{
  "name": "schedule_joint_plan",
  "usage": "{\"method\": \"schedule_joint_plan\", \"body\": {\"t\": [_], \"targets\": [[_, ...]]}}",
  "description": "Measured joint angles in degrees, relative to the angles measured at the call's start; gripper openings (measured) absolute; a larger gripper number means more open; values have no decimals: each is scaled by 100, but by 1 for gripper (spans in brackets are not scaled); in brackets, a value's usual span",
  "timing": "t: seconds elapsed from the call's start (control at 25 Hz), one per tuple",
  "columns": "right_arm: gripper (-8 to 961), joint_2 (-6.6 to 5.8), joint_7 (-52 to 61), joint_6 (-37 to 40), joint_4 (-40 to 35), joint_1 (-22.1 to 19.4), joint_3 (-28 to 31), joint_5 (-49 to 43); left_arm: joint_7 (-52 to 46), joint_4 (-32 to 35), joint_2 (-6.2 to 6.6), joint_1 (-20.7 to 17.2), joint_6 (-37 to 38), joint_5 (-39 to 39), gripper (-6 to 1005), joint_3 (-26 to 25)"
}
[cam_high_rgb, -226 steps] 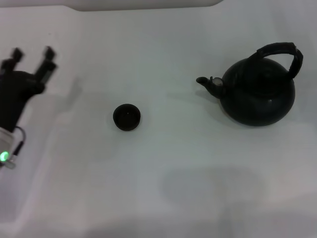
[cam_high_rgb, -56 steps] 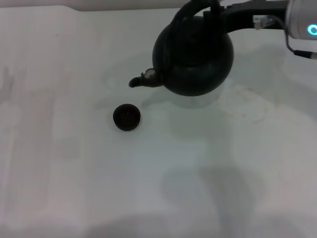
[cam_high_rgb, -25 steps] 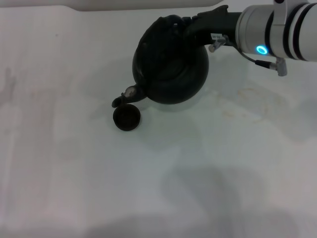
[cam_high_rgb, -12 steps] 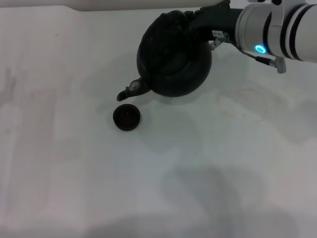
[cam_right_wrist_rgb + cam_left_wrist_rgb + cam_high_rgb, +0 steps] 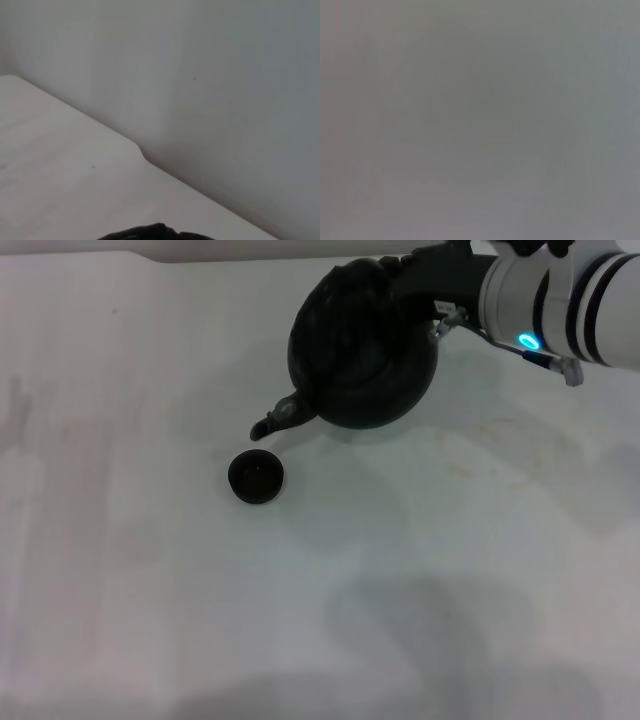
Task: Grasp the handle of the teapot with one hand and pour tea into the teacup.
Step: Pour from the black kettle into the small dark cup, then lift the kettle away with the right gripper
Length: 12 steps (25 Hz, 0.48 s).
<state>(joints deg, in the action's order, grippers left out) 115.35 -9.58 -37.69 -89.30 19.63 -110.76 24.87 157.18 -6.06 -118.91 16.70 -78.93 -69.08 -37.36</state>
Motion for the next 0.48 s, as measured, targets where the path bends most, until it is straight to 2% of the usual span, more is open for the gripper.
{"method": "schedule_joint_plan", "body": {"t": [0.48], "targets": [[215, -4, -138, 124, -57, -30, -144, -113, 15, -4, -10, 0, -57, -5, 862, 13]]}}
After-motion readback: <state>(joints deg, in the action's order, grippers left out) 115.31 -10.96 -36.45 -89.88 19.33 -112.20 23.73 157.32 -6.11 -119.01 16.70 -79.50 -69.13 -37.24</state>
